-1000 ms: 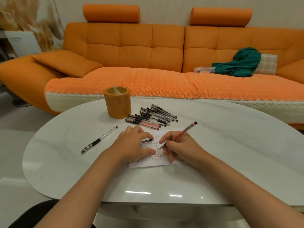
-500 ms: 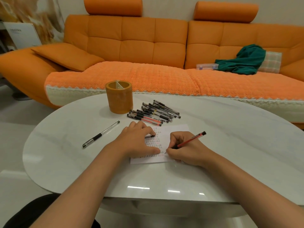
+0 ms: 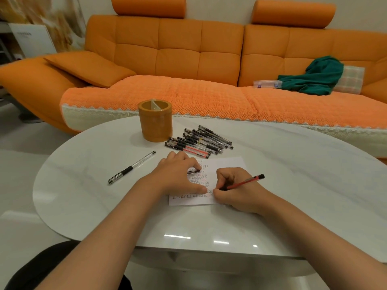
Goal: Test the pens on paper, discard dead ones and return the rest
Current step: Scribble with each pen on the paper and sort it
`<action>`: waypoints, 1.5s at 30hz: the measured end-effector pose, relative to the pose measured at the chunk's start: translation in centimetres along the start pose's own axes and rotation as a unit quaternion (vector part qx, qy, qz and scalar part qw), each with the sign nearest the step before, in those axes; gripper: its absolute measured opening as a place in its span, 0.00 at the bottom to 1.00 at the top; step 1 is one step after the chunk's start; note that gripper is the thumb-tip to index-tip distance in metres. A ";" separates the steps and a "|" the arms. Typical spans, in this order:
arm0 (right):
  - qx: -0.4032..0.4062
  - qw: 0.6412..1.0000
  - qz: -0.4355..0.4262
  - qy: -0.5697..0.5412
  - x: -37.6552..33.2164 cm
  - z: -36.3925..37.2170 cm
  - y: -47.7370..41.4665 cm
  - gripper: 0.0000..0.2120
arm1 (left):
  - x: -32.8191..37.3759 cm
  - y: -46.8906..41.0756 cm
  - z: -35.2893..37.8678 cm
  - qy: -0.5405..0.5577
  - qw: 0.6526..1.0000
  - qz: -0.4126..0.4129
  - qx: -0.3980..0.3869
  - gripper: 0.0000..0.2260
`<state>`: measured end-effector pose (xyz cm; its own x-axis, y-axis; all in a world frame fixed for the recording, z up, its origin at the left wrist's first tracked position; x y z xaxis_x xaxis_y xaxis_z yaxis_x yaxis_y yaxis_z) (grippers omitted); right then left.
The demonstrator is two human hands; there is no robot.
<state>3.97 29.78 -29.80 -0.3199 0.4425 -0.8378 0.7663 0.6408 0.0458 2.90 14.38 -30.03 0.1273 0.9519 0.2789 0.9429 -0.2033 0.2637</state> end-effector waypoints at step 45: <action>0.008 0.999 0.001 -0.052 0.4 -0.2 0.3 0.10 | -0.1 0.0 0.2 0.000 1.000 -0.007 -0.008 0.33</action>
<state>3.93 30.27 -29.95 -0.2588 0.3763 -0.8896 0.7762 0.6292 0.0403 2.95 14.30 -30.28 0.1138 0.9546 0.2754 0.9393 -0.1936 0.2831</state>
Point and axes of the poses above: each hand's wrist, its own y-axis away from the middle knuckle, its own z-axis out of the palm, x = y × z, the point moved 8 cm from there along -y, towards the middle knuckle, and after that the axes turned 10 degrees about -x, right-handed, at the moved point
